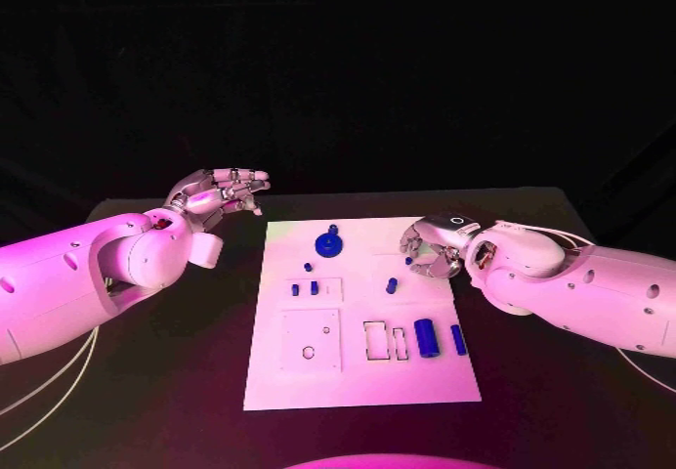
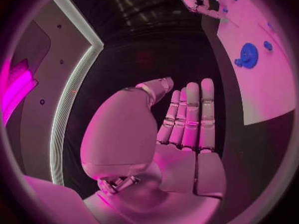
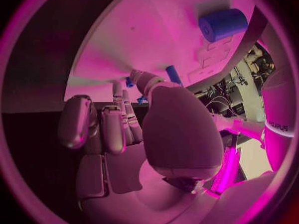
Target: Assemble the parts on the task board
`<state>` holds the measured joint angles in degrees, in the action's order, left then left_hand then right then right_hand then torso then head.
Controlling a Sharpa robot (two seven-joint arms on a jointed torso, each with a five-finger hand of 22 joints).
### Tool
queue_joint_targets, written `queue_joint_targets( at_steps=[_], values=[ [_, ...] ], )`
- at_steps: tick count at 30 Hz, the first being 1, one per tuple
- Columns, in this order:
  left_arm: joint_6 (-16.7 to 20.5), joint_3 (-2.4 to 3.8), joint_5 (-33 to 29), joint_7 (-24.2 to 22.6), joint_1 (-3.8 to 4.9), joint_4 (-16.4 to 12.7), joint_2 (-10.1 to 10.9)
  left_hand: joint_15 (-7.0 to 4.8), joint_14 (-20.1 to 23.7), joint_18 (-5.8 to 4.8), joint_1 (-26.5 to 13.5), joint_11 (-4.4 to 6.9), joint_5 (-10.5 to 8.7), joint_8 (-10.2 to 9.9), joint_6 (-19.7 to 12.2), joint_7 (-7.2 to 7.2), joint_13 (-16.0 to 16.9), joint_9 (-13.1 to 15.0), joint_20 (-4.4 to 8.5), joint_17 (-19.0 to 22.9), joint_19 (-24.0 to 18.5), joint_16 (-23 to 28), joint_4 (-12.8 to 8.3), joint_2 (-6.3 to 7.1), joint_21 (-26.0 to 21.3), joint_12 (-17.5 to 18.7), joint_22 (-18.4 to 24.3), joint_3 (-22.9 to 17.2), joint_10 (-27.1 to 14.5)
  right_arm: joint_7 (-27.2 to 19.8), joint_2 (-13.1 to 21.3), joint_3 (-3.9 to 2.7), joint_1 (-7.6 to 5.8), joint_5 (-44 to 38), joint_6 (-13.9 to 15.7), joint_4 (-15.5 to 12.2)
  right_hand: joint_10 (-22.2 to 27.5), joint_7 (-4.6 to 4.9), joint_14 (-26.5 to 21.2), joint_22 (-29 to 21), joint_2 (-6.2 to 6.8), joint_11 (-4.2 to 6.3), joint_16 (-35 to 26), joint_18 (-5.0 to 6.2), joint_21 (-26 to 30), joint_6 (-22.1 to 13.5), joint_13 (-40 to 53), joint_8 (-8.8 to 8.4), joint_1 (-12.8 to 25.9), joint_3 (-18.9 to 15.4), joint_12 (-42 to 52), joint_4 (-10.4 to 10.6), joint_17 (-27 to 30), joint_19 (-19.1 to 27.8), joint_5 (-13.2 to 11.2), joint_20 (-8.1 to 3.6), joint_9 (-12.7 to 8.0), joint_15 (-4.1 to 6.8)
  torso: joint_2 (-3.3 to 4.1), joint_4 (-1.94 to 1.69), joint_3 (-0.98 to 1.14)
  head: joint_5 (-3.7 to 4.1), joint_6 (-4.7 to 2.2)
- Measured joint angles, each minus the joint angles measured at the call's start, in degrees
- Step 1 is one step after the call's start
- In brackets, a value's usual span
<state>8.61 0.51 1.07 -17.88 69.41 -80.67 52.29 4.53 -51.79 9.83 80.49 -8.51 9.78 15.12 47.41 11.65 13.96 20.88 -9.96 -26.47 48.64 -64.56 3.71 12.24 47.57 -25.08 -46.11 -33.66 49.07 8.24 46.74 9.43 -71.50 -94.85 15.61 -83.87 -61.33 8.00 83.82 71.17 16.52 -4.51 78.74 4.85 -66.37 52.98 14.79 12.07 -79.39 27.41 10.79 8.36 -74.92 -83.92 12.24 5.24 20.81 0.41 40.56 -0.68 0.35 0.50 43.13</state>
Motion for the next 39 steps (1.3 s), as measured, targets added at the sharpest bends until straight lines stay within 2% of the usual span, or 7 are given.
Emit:
queue_joint_targets(
  at_steps=[8, 10, 12, 18, 22, 27, 39],
  values=[
    [0.0, 0.06, -1.3, -0.65, 0.01, -0.25, 0.14, 0.0, 0.0, -0.05, 0.0, 0.21, 0.0, 0.21, 0.0, 0.0, -0.06, 0.0, 0.15, 0.06, 0.15, 0.22, 0.16, 0.0, 0.01, 0.0, 0.08, 0.16, 0.2, 0.67, -0.45, -0.27, 0.29, -1.84, -0.17, -0.13, -1.86, -0.58, 0.0, 0.67, -0.02, 0.61, 0.31, 0.0, -0.8, 1.64, -1.64, 0.0, -0.02, 0.73, -0.49, -0.35, 0.01, -0.2, 0.87, -0.2, 0.13, 0.0, 0.0, -0.04, 0.07, -0.37, 0.2],
    [0.0, 0.07, -1.47, -0.72, 0.01, -0.26, 0.17, 0.0, 0.0, -0.05, 0.0, 0.21, 0.0, 0.2, 0.0, 0.0, -0.06, 0.0, 0.22, 0.06, 0.21, 0.22, 0.16, 0.0, 0.01, 0.0, 0.08, 0.16, 0.21, 0.69, -0.6, -0.29, 0.35, -2.12, -0.11, -0.16, -2.64, -0.79, 0.17, 0.89, -0.4, 0.74, 0.55, 0.0, -0.97, 2.24, -2.02, 0.08, -0.4, 1.41, -0.61, -0.38, 0.01, -0.18, 0.8, -0.22, 0.26, 0.17, 0.01, -0.01, 0.09, -0.51, 0.21],
    [-0.01, 0.07, -1.61, -0.78, 0.01, -0.26, 0.18, 0.0, 0.0, -0.05, 0.0, 0.21, 0.0, 0.21, 0.0, 0.0, -0.06, 0.0, 0.21, 0.06, 0.21, 0.22, 0.16, 0.0, 0.01, 0.0, 0.08, 0.15, 0.21, 0.74, -0.69, -0.32, 0.38, -2.4, -0.05, -0.14, -4.22, -1.06, 0.09, 1.23, -1.33, 1.08, 0.82, 0.0, -1.37, 3.59, -2.71, 0.6, -1.3, 3.03, -1.11, -0.64, 0.01, -0.06, -0.77, -0.7, 0.46, 0.36, 0.01, 0.04, 0.12, -0.58, 0.25],
    [-0.01, 0.08, -1.8, -0.82, 0.01, -0.26, 0.17, 0.0, 0.0, -0.06, 0.0, 0.21, 0.0, 0.2, 0.0, 0.0, -0.06, 0.05, 0.22, 0.06, 0.21, 0.22, 0.16, 0.0, 0.01, 0.0, 0.08, 0.15, 0.2, 0.76, -0.89, -0.38, 0.48, -2.95, 0.03, -0.02, -7.27, -1.47, 0.09, 2.1, -3.22, 1.53, 1.48, 0.0, -2.45, 6.01, -3.86, 1.39, -1.67, 6.22, -1.87, -1.59, 0.02, -0.03, -3.53, -0.94, 1.0, 0.76, 0.01, 0.09, 0.12, -0.62, 0.3],
    [-0.01, 0.08, -1.81, -0.82, 0.01, -0.27, 0.17, 0.0, 0.0, -0.07, 0.0, 0.21, 0.0, 0.2, 0.0, 0.0, -0.11, 0.05, 0.22, 0.06, 0.21, 0.22, 0.16, 0.0, 0.02, 0.0, 0.14, 0.15, 0.2, 0.76, -0.97, -0.41, 0.57, -3.39, 0.01, -0.08, -8.2, -1.77, 0.21, 3.6, -4.27, 0.85, 2.58, 0.0, -4.38, 7.58, -4.18, 2.18, -1.85, 7.81, -2.38, -3.18, -0.03, -0.09, -4.07, -1.15, 1.62, 1.06, 0.01, 0.09, 0.14, -0.53, 0.41],
    [-0.01, 0.08, -1.8, -0.82, 0.01, -0.27, 0.15, 0.0, 0.0, -0.07, 0.0, 0.0, 0.0, 0.2, 0.0, 0.0, -0.11, 0.04, 0.22, 0.14, 0.21, 0.22, 0.16, 0.0, -0.2, 0.0, 0.18, 0.15, 0.41, 0.88, -1.12, -0.48, 0.71, -4.3, 0.02, -0.18, -8.94, -2.18, 0.21, 3.78, -4.71, 0.14, 2.91, 0.0, -5.4, 8.55, -4.24, 2.79, -2.11, 9.53, -2.83, -4.91, -0.03, -0.09, -4.4, -1.76, 2.23, 2.07, 0.01, 0.09, 0.15, -0.49, 0.47],
    [0.01, 0.08, -1.63, -0.71, 0.02, -0.34, 0.28, -0.44, -1.89, -0.09, 0.71, 0.42, 0.0, 0.2, -0.21, 0.21, -0.46, -0.02, 0.53, 0.09, 2.16, -0.49, -0.31, -0.71, -0.2, -1.1, 0.29, 0.62, 1.23, 2.5, -1.14, -0.49, 1.06, -6.91, 0.47, -0.83, -9.26, -2.03, 0.21, 3.77, -5.08, -0.14, 2.64, 0.0, -5.4, 9.05, -4.53, 3.04, -2.05, 10.06, -3.25, -5.45, -0.02, -0.09, -4.62, -1.76, 2.51, 2.06, 0.04, 0.1, 0.14, -0.47, 0.68]
  ],
)
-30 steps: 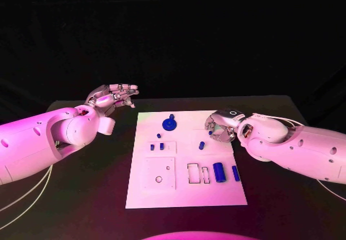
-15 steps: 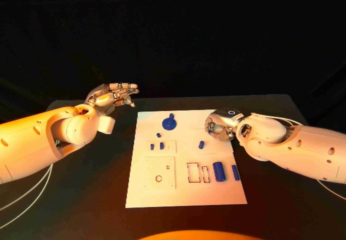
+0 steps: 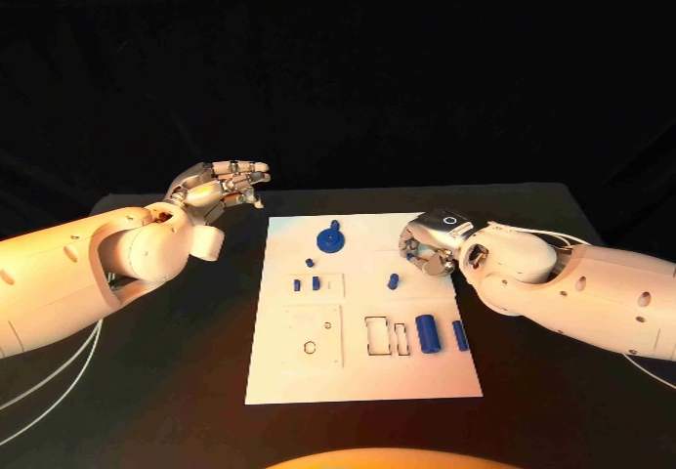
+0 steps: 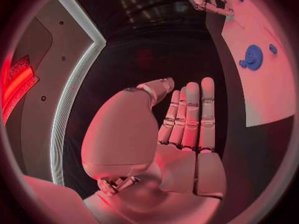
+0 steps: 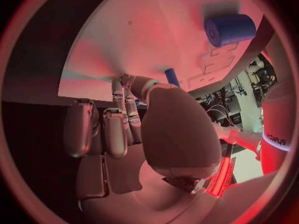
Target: Assemble the parts on the task board
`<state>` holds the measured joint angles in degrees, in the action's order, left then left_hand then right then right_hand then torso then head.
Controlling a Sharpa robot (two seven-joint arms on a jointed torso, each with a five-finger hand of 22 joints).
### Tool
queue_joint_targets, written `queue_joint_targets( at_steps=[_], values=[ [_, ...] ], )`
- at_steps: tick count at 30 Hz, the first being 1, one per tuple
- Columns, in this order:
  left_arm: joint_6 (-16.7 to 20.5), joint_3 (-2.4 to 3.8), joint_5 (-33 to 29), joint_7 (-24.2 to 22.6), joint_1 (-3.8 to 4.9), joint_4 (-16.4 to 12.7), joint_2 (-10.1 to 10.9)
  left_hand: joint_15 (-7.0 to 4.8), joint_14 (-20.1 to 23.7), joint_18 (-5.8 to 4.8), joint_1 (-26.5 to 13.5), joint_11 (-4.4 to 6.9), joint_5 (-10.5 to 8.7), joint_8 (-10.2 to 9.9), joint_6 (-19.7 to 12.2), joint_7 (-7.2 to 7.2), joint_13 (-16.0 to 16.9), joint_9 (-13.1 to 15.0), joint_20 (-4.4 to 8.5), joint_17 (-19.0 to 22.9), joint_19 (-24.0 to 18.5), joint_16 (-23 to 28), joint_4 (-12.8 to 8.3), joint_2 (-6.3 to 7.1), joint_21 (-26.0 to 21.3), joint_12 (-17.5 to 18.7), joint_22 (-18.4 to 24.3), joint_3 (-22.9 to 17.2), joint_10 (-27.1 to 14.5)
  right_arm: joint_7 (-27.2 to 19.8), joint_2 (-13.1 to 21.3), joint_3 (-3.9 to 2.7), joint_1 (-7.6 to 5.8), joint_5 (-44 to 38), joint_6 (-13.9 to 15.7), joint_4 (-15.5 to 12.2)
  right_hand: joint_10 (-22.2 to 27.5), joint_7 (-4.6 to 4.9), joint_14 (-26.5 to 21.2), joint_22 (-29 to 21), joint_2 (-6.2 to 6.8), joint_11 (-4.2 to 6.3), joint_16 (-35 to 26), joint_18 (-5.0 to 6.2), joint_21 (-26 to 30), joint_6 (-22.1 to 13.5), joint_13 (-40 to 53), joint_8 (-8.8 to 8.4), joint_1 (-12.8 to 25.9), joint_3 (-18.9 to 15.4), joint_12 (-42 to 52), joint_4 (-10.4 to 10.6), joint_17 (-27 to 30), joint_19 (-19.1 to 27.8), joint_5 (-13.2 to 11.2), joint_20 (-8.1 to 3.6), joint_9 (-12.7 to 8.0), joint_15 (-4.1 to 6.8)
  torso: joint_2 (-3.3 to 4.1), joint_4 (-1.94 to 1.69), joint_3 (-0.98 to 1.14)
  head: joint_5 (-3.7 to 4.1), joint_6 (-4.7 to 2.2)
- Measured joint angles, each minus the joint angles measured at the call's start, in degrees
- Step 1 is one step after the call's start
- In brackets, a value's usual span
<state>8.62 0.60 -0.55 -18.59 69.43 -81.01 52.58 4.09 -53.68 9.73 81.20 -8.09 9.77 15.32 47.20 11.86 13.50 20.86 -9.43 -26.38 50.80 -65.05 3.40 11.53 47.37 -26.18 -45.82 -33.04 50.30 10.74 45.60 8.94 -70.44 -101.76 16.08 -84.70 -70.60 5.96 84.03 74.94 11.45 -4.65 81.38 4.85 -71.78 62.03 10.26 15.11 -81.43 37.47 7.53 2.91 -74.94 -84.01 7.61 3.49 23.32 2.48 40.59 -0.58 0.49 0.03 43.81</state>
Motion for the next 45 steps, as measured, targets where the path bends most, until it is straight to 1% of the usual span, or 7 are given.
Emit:
queue_joint_targets(
  at_steps=[15, 23, 29, 31, 32, 37, 45],
  values=[
    [0.01, 0.0, 0.14, 0.01, 0.0, 0.16, 0.09, 0.0, 0.01, 0.0, 0.0, 0.0, 0.0, 0.0, -0.2, 0.2, -0.22, -0.08, 0.0, 0.01, 0.0, 0.0, 0.0, 0.0, 0.0, 0.0, 0.0, 0.0, -0.01, 1.71, 1.32, 0.2, 0.57, -1.14, 2.6, -1.66, -0.36, -0.12, 0.0, -0.01, 0.01, -0.3, 0.0, 0.0, -0.27, 0.26, -0.19, -0.05, 0.0, 0.38, -0.57, -0.39, 0.01, 0.0, 0.28, 0.0, 0.08, 0.0, -0.06, 0.01, 0.0, 0.17, -0.03],
    [0.04, 0.0, 0.22, 0.01, 0.0, 0.53, 0.19, 0.01, 0.01, 0.0, 0.0, 0.0, 0.0, 0.0, -0.22, 0.19, -0.3, -0.15, 0.0, 0.06, 0.0, 0.0, 0.0, 0.0, 0.0, 0.0, -0.01, 0.0, -0.01, 1.7, 2.46, -0.06, 0.49, -0.42, 5.47, -2.78, -0.4, -0.12, 0.0, -0.01, 0.01, -0.32, 0.0, 0.01, -0.27, 0.27, -0.17, -0.06, 0.01, 0.55, -0.59, -0.56, 0.02, 0.0, 0.29, -0.41, 0.15, -0.01, -0.05, 0.02, 0.01, 0.18, -0.18],
    [0.05, 0.0, 0.26, 0.02, 0.0, 0.76, 0.23, 0.01, 0.01, -0.01, 0.0, -0.21, 0.0, 0.0, -0.4, 0.01, -0.34, -0.2, 0.0, 0.11, -0.01, 0.0, 0.0, 0.0, 0.0, 0.0, -0.01, 0.0, -0.22, 1.49, 3.53, -0.32, 0.32, 0.65, 7.36, -4.05, -0.4, 0.09, -0.17, -0.02, 0.02, -0.31, 0.0, 0.0, -0.26, 0.49, -0.17, 0.0, 0.01, 0.55, -0.68, -0.56, 0.02, 0.0, 0.29, -0.41, 0.13, 0.17, -0.02, -0.01, 0.02, -0.02, -0.02],
    [0.05, 0.0, 0.29, 0.03, 0.0, 0.8, 0.25, 0.01, 0.01, -0.01, 0.0, -0.21, 0.0, 0.0, -0.4, 0.01, -0.34, -0.2, 0.0, 0.11, -0.01, 0.0, 0.0, 0.0, 0.0, 0.0, -0.01, 0.0, -0.22, 1.4, 4.15, -0.38, 0.1, 1.1, 7.87, -4.99, -0.4, 0.09, -0.2, -0.02, 0.02, -0.31, 0.0, -0.1, -0.45, 0.49, -0.16, 0.13, 0.01, 0.55, -0.68, -0.56, 0.02, 0.0, 0.29, -0.41, 0.13, 0.2, -0.02, -0.01, 0.02, -0.03, -0.01],
    [0.05, 0.0, 0.31, 0.03, 0.0, 0.81, 0.25, 0.01, 0.01, 0.0, 0.0, -0.21, 0.0, 0.0, -0.4, 0.0, -0.4, -0.2, 0.0, 0.11, 0.0, 0.0, 0.0, 0.0, 0.0, 0.0, -0.01, 0.0, -0.22, 1.37, 4.43, -0.41, -0.06, 1.3, 8.06, -5.49, -0.4, 0.09, -0.2, -0.02, 0.02, -0.31, 0.0, -0.61, -0.62, 0.49, -0.17, 0.13, 0.01, 0.55, -0.69, -0.56, 0.02, 0.0, 0.28, -0.41, 0.14, 0.2, -0.02, -0.01, 0.02, -0.03, 0.01],
    [0.05, 0.0, 0.42, 0.07, 0.0, 0.91, 0.27, 0.01, 0.02, -0.01, 0.0, -0.21, 0.0, 0.0, -0.61, 0.21, -0.41, -0.2, 0.0, 0.1, -0.01, 0.0, 0.0, 0.0, 0.0, 0.01, -0.01, 0.0, -0.23, 1.2, 5.75, -0.59, -0.82, 2.38, 8.97, -9.32, -0.41, 0.09, -0.2, -0.02, 0.02, -0.31, 0.0, -0.61, -0.63, 0.49, -0.17, 0.13, 0.01, 0.55, -0.7, -0.56, 0.03, 0.0, 0.28, -0.41, 0.22, 0.2, -0.02, 0.08, 0.02, -0.21, 0.02],
    [0.02, 0.0, 0.63, 0.16, 0.0, 0.97, -0.03, 0.01, 0.01, -0.01, 0.0, -0.21, 0.0, -0.21, -0.81, 0.01, -0.48, -0.26, 0.0, 0.16, -0.01, 0.01, 0.0, 0.0, 0.0, 0.01, -0.01, -0.01, -0.23, 0.27, 3.9, -0.54, -0.63, 3.3, 9.06, -14.42, -0.69, 0.09, -0.2, -0.03, 0.03, -0.35, 0.0, -0.6, -0.62, 0.49, -0.19, 0.12, 0.01, 0.54, -0.9, -0.56, 0.03, 0.0, 0.26, -0.4, 0.22, 0.2, -0.13, 0.12, -0.02, -0.85, -0.01]
  ],
)
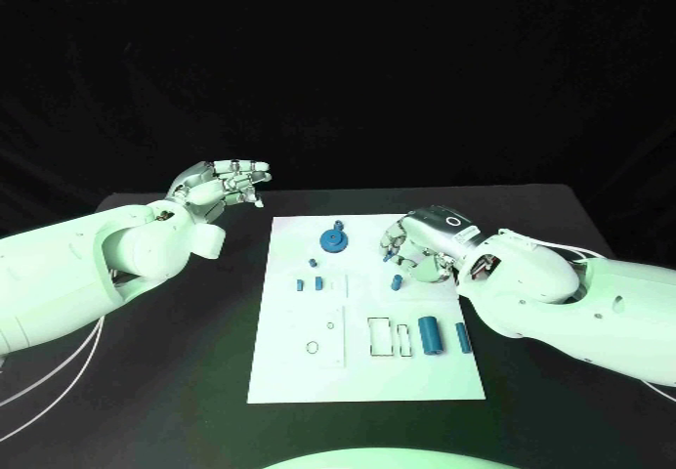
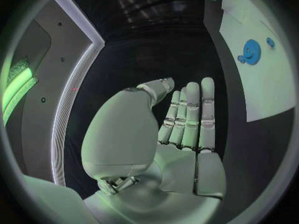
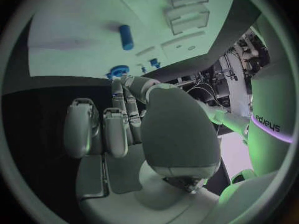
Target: Assemble the parts on the task board
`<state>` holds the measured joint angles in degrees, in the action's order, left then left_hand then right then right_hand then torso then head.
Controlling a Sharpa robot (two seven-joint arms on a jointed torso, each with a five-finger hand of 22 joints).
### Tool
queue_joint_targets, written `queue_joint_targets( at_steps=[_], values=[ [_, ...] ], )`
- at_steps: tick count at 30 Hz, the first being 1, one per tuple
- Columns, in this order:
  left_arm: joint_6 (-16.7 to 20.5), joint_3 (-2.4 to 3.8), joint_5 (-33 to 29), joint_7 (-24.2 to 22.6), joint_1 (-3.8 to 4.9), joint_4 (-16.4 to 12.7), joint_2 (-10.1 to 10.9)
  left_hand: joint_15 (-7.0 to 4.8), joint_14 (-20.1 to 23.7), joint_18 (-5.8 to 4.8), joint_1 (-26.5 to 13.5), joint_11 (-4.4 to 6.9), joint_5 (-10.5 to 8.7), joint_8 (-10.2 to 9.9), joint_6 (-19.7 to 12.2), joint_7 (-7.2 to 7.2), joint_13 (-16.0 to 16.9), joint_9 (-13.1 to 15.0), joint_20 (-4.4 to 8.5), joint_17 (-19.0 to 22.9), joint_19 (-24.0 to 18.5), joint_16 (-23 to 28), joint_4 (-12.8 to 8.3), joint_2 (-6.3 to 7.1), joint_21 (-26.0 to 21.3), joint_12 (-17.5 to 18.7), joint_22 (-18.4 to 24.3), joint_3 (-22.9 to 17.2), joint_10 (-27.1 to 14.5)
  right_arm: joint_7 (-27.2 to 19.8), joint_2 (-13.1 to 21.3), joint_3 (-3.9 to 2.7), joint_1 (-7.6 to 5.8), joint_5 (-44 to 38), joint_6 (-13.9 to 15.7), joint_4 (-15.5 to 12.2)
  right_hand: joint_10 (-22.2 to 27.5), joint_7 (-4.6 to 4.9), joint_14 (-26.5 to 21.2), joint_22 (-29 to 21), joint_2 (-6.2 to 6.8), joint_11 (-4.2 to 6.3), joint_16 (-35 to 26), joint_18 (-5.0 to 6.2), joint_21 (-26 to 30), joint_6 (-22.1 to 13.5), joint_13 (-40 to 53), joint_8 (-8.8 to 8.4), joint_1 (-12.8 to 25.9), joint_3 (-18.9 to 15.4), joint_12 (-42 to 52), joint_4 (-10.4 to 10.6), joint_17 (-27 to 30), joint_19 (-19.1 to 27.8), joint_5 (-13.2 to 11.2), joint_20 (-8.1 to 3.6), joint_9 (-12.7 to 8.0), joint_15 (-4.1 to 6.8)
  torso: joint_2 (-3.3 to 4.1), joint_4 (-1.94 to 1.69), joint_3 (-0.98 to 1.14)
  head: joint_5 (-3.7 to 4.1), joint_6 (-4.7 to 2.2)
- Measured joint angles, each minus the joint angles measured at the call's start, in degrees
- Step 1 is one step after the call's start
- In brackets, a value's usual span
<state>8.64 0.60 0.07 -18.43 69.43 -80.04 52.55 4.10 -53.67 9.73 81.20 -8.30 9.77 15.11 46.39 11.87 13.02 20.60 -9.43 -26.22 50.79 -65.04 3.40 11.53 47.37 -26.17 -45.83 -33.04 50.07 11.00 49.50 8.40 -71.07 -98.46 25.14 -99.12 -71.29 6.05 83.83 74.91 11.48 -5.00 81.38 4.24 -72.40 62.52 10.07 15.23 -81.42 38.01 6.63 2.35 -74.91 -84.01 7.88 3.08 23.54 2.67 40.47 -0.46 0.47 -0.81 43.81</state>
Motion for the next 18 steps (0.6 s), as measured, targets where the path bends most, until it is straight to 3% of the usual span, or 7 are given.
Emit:
queue_joint_targets(
  at_steps=[10, 18],
  values=[
    [-0.07, -0.01, 0.27, 0.2, 0.0, 0.29, -1.17, 0.0, 0.0, 0.0, 0.0, -0.21, 0.0, 0.0, 0.0, 0.0, -0.06, 0.0, 0.0, 0.0, 0.0, 0.0, -0.16, 0.0, 0.0, 0.0, 0.05, 0.16, -0.21, -0.54, -4.28, 0.46, 1.59, -0.74, -0.87, -2.33, -0.07, -0.01, 0.0, -0.01, 0.0, 0.07, 0.0, 0.05, 0.0, -0.01, -0.18, -0.01, 0.0, 0.16, -0.02, -0.16, 0.01, 0.0, -0.04, 0.0, -0.03, 0.0, -0.23, -0.19, -0.2, -2.62, 1.0],
    [-0.22, -0.01, 0.55, 0.48, 0.01, 0.31, -2.04, 0.0, 0.0, 0.0, 0.0, -0.21, 0.0, 0.0, 0.0, 0.0, -0.12, -0.06, 0.0, 0.06, 0.0, 0.0, -0.16, 0.0, 0.0, 0.0, 0.05, 0.16, -0.21, -0.41, -6.86, 0.77, 3.51, -2.14, -1.77, -2.82, -0.07, -0.01, 0.0, -0.01, 0.01, 0.07, 0.0, 0.08, 0.0, -0.02, -0.18, -0.06, 0.0, 0.16, -0.11, -0.17, 0.01, 0.0, -0.04, 0.0, -0.03, 0.0, -0.35, -0.32, -0.41, -3.93, 1.73]
  ],
)
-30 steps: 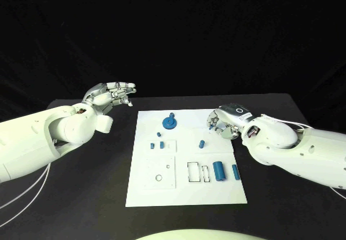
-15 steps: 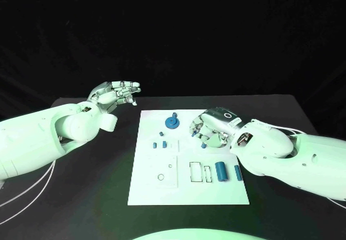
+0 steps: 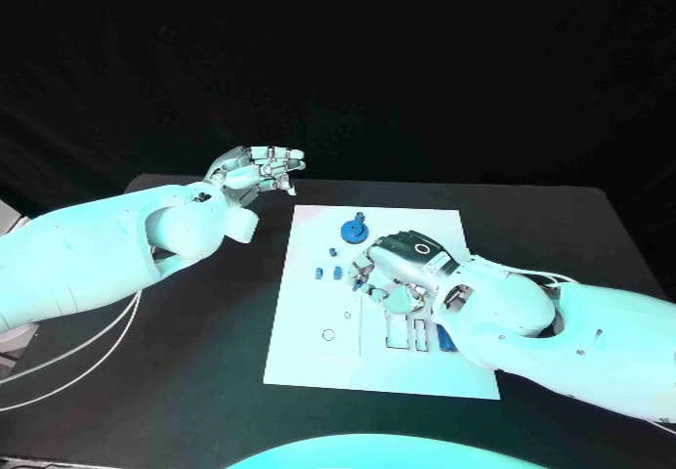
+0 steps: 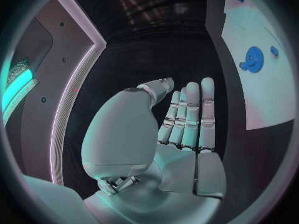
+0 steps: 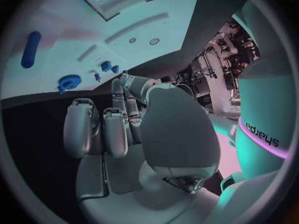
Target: Assemble the parts on the task board
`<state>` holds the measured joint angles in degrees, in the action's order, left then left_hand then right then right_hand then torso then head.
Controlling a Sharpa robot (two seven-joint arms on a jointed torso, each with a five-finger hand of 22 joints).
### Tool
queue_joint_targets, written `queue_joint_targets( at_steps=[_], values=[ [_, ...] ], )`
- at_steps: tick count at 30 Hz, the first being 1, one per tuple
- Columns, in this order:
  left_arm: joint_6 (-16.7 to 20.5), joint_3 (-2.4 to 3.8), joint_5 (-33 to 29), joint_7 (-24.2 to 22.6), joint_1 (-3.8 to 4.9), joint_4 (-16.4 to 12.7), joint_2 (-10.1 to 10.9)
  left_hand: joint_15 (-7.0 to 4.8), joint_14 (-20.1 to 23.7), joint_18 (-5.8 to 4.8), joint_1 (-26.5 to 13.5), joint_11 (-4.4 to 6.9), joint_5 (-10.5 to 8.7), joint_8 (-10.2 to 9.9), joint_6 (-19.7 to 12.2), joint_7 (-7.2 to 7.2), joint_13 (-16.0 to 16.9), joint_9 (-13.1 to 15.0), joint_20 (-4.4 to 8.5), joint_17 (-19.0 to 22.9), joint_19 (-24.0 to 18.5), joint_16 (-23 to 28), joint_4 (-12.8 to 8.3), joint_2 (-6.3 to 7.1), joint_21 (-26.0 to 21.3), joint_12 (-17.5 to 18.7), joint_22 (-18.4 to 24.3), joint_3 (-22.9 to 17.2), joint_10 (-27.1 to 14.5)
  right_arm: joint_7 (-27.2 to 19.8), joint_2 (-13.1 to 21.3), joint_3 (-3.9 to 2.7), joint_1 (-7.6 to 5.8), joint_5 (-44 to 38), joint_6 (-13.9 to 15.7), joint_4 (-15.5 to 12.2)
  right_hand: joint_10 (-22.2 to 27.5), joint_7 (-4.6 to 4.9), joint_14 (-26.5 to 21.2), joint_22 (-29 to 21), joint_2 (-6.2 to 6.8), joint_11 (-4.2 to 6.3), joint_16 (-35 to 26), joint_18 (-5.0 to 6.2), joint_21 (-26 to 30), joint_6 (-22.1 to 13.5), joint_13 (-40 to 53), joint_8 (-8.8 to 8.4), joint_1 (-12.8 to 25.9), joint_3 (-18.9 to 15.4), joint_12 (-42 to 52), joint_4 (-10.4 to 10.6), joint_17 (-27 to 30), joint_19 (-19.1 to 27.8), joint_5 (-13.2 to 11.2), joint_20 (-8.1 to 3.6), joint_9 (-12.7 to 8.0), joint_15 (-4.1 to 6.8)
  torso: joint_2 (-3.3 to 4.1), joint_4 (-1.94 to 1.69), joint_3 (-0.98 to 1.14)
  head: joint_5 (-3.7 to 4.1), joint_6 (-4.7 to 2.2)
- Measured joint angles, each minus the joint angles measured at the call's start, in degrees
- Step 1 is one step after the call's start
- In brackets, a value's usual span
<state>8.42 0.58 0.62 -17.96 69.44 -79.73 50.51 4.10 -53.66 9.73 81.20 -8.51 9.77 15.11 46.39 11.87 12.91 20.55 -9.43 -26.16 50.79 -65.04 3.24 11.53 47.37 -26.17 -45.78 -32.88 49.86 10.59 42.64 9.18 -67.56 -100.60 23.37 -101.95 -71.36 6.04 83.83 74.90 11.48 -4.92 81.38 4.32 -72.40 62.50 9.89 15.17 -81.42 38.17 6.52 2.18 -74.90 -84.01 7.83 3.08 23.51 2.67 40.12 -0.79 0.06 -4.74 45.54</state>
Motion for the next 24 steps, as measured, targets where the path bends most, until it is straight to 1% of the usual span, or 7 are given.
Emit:
queue_joint_targets(
  at_steps=[3, 6, 7, 11, 17, 24],
  values=[
    [-0.09, 0.0, 0.13, 0.12, 0.0, 0.01, -0.24, 0.0, 0.0, 0.0, 0.0, 0.0, 0.0, 0.0, 0.0, 0.0, 0.0, 0.0, 0.0, 0.0, 0.0, 0.0, 0.0, 0.0, 0.0, 0.0, 0.0, 0.0, 0.0, 0.11, -0.88, 0.09, 0.65, -0.52, -0.36, 0.35, 0.0, 0.0, 0.0, 0.0, 0.0, 0.0, 0.0, 0.01, 0.0, -0.01, 0.01, 0.0, 0.0, 0.0, -0.11, -0.01, 0.0, 0.0, 0.0, 0.0, 0.06, 0.0, -0.01, -0.02, -0.03, -0.46, 0.27],
    [-0.19, 0.0, 0.25, 0.25, 0.0, 0.09, -0.49, 0.0, 0.0, 0.0, 0.0, 0.0, 0.0, 0.0, 0.0, 0.0, 0.0, 0.0, 0.0, 0.0, 0.0, 0.0, 0.0, 0.0, 0.0, 0.0, 0.0, 0.0, 0.0, 0.23, -1.85, 0.14, 1.3, -0.93, -0.74, 1.12, 0.0, -0.02, 0.0, 0.0, 0.0, 0.0, 0.0, 0.01, 0.0, -0.02, 0.01, -0.01, 0.0, 0.16, -0.11, -0.16, -0.05, 0.0, -0.1, 0.0, 0.07, 0.0, -0.01, -0.04, -0.02, -1.1, 0.63],
    [-0.21, 0.0, 0.28, 0.29, 0.0, 0.12, -0.56, 0.0, 0.0, 0.0, 0.0, 0.0, 0.0, 0.0, 0.0, 0.0, 0.0, 0.0, 0.0, 0.0, 0.0, 0.0, 0.0, 0.0, 0.0, 0.0, 0.0, 0.0, 0.0, 0.27, -2.07, 0.16, 1.49, -1.02, -0.85, 1.32, 0.0, -0.04, 0.0, 0.0, 0.0, 0.0, 0.0, 0.01, 0.0, -0.05, 0.01, -0.01, 0.0, 0.16, -0.12, -0.16, -0.05, 0.0, -0.1, 0.0, 0.08, 0.0, -0.01, -0.04, 0.0, -1.38, 0.82],
    [-0.32, -0.01, 0.51, 0.47, 0.0, 0.24, -0.79, 0.0, 0.0, 0.0, 0.0, 0.0, 0.0, 0.0, 0.0, 0.0, 0.0, 0.0, 0.0, 0.0, 0.0, 0.0, 0.0, 0.0, 0.0, 0.0, 0.0, 0.0, 0.0, 0.44, -3.02, 0.23, 2.14, -1.37, -1.36, 2.06, 0.0, 0.03, 0.0, 0.02, 0.0, 0.0, 0.0, 0.02, 0.0, 0.02, 0.01, -0.02, 0.0, 0.16, -0.12, -0.16, -0.05, 0.0, -0.18, 0.0, 0.08, 0.0, -0.01, -0.04, 0.07, -2.08, 1.15],
    [-0.43, -0.01, 0.74, 0.71, 0.01, 0.32, -1.04, 0.0, 0.0, 0.0, 0.0, 0.0, 0.0, 0.0, 0.0, 0.0, -0.06, 0.01, 0.0, -0.01, 0.0, 0.02, 0.0, 0.0, 0.0, 0.03, 0.0, 0.0, 0.0, 0.78, -3.99, 0.31, 2.66, -1.77, -2.2, 2.72, -0.01, 0.12, 0.0, 0.05, 0.08, 0.01, 0.0, 0.03, 0.0, 0.11, 0.01, -0.19, 0.08, 0.15, -0.21, -0.16, -0.04, 0.0, -0.21, 0.0, 0.07, -0.01, 0.0, 0.03, 0.09, -2.63, 1.59],
    [-0.54, -0.01, 0.97, 0.92, 0.01, 0.41, -1.15, 0.0, 0.0, 0.0, 0.0, 0.0, 0.0, 0.0, 0.0, 0.0, -0.06, 0.01, 0.0, -0.01, 0.0, 0.03, 0.0, 0.0, 0.0, 0.03, -0.01, 0.0, 0.0, 1.13, -4.28, 0.39, 2.79, -2.17, -3.38, 3.59, -0.32, 0.13, 0.01, 0.04, 0.08, -0.07, 0.0, 0.03, 0.0, 0.11, -0.02, -0.23, 0.1, 0.31, -0.34, -0.32, -0.03, 0.0, -0.22, 0.01, 0.06, -0.01, 0.01, 0.06, 0.07, -2.78, 1.92]
  ],
)
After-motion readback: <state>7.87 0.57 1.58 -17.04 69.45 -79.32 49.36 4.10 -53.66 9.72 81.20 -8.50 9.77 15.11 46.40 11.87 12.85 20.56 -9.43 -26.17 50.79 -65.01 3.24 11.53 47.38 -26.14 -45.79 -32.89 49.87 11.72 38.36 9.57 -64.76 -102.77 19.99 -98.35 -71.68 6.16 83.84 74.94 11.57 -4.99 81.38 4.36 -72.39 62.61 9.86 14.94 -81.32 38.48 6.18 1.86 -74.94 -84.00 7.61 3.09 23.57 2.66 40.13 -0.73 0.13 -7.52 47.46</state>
